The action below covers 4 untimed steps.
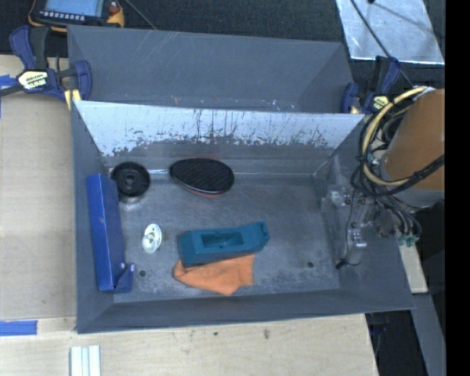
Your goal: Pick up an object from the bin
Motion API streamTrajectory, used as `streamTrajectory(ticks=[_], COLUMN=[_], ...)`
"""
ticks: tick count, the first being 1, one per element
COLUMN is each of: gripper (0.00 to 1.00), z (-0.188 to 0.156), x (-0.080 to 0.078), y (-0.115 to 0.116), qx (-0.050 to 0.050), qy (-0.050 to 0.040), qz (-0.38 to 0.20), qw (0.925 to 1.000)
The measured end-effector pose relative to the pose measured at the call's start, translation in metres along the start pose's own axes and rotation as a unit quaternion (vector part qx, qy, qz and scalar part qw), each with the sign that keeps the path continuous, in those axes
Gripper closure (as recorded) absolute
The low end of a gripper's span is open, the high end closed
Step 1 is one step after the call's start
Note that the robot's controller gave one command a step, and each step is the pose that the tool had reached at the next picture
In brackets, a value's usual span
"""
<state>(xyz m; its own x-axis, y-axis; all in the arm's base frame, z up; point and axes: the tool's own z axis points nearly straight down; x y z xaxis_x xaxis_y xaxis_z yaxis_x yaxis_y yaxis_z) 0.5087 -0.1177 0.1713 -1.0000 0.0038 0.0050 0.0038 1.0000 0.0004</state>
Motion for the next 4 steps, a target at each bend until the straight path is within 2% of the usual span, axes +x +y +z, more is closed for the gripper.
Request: streamTrajectory(ticks=[1,2,3,4], gripper=[0.00,0.00,0.00,0.00], z=[-0.005,0.040,0.037,0.045], x=[-0.002,-0.004,-0.003,-0.019], y=[0.001,0.042,0.090,0.127], qx=[0.001,0.001,0.002,0.001], qy=[-0.0042,-0.0055,-0.0045,-0.0054], qz=[-0.002,-0.054,-0.239,-0.224], qw=[1.0000,0.9985,0.9710,0.9747])
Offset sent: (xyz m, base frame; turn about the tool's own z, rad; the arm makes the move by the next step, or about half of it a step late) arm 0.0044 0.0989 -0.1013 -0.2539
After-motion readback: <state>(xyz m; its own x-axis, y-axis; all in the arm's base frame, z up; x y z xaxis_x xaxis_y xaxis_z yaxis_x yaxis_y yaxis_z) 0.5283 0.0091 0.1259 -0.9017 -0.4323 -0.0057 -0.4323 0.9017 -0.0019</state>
